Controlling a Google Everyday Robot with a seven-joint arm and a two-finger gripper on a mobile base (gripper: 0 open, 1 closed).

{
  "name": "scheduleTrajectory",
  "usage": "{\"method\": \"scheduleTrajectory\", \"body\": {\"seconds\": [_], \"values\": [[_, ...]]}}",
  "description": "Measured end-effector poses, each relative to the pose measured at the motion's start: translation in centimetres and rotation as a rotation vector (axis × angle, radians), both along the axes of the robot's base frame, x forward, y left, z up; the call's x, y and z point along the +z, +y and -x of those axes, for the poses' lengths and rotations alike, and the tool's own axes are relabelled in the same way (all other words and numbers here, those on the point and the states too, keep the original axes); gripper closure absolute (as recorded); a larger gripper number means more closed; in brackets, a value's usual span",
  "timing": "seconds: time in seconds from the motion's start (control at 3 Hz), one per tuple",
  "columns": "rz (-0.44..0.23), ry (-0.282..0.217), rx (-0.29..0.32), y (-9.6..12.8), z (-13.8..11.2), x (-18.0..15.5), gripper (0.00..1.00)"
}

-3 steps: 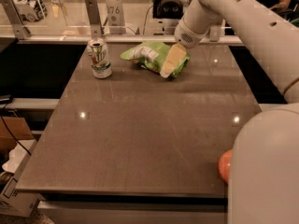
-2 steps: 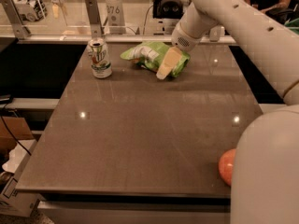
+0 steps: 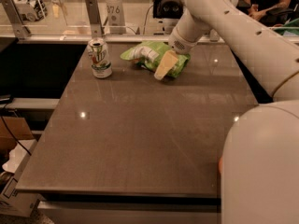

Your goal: Move green rice chip bag near apple

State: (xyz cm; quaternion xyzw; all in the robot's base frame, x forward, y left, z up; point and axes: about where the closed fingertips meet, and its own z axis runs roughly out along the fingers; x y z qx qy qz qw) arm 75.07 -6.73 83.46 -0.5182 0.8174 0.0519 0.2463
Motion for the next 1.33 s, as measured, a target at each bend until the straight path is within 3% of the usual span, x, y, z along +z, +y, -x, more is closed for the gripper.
{"method": "scheduleTrajectory", "body": {"seconds": [0.67, 1.0, 1.33], "values": [[0.016, 0.007, -0.005, -0.5, 0.2, 0.0, 0.63], [0.007, -0.004, 0.012, -0.7, 1.4, 1.6, 0.87], [0.008, -0.001, 0.035, -1.7, 3.9, 3.8, 1.00]]}}
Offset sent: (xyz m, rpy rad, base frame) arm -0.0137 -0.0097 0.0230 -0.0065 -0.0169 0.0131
